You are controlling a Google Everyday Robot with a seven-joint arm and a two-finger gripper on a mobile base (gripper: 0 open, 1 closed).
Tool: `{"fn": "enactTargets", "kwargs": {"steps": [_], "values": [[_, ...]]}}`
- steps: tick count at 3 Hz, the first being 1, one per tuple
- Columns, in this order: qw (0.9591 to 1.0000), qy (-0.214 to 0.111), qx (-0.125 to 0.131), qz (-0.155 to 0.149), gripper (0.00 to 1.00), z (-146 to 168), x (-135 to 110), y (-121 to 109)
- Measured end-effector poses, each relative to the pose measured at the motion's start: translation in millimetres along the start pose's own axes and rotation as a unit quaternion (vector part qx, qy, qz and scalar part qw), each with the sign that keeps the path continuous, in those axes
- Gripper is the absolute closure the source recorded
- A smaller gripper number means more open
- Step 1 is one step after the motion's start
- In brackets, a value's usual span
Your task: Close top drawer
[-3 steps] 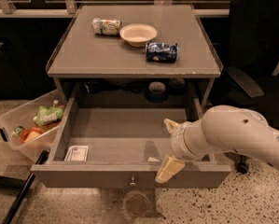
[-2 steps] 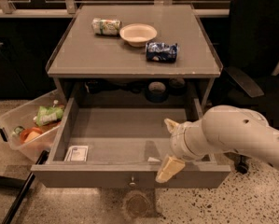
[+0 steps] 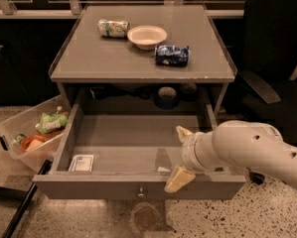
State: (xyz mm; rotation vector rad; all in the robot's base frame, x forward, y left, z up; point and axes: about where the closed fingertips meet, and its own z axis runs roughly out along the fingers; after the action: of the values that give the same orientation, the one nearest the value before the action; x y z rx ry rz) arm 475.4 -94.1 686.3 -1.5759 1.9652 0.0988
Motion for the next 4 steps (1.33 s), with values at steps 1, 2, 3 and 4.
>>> {"fn": "enactTargets", "kwargs": {"steps": [1, 2, 3, 4], "values": [[0.9998, -0.001, 0.02, -0.007, 0.0, 10.9, 2.4, -10.6], [0.9995, -0.005, 0.027, -0.018, 0.0, 23.9, 0.0, -26.2], [0.9993, -0.006, 0.031, -0.019, 0.19, 25.7, -1.0, -31.6], [0.9988, -0.008, 0.044, -0.021, 0.42, 28.0, -3.7, -48.1]]}}
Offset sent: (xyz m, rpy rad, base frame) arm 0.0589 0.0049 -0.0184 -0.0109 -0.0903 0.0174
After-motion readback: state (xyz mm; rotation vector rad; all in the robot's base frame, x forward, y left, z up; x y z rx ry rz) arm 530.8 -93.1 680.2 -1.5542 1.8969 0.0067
